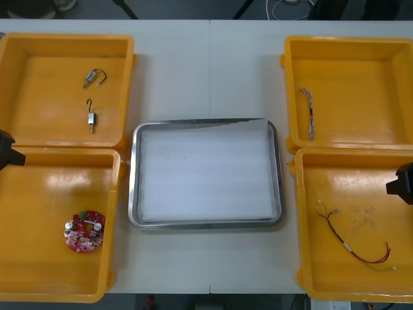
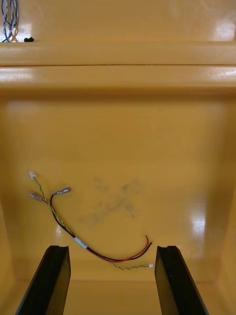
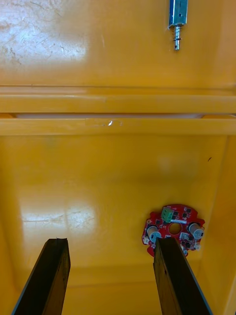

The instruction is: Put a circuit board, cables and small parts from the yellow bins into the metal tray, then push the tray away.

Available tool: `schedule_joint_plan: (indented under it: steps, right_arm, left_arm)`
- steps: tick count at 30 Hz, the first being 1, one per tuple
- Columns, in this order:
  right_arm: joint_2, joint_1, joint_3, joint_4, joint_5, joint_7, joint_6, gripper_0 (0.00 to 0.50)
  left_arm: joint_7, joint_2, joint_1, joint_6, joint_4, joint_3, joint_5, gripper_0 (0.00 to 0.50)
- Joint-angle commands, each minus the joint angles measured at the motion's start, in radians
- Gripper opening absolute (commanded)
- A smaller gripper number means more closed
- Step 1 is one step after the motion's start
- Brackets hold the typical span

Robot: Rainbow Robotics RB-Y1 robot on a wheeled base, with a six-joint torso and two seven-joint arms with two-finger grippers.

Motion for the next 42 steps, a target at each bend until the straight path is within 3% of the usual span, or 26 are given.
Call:
schedule_joint_plan:
  steps: [1, 6, 17, 25, 31, 35, 42]
  right_arm:
    - [-0.042, 0.054, -0.035, -0.026, -0.018, -0.023, 0.003, 0.500]
    - [-0.036, 0.099, -0.027, -0.037, -0.027, -0.009, 0.003, 0.500]
    - [-0.027, 0.225, 0.073, -0.122, 0.019, 0.039, -0.029, 0.500]
    - [0.027, 0.314, 0.084, -0.122, 0.063, 0.231, -0.180, 0.500]
    - [0.035, 0.380, 0.125, -0.122, 0.117, 0.330, -0.280, 0.500]
    - [0.041, 0.404, 0.205, -0.119, 0.206, 0.338, -0.343, 0.500]
    - [0.044, 0.418, 0.321, -0.042, 0.272, 0.338, -0.490, 0.500]
  left_arm:
    - [-0.051, -0.001, 0.076, 0.006, -0.073, -0.014, 0.015, 0.500]
    - [-0.043, -0.001, 0.128, 0.001, -0.114, -0.032, 0.016, 0.500]
    - [-0.026, -0.010, 0.263, -0.178, -0.174, -0.101, 0.004, 0.500]
    - [-0.026, -0.012, 0.339, -0.300, -0.177, -0.170, -0.016, 0.500]
    - [-0.019, -0.018, 0.358, -0.338, -0.176, -0.224, -0.047, 0.500]
    - [-0.014, -0.019, 0.369, -0.356, -0.176, -0.257, -0.084, 0.500]
    - [0.001, -0.019, 0.375, -0.381, -0.174, -0.316, -0.162, 0.500]
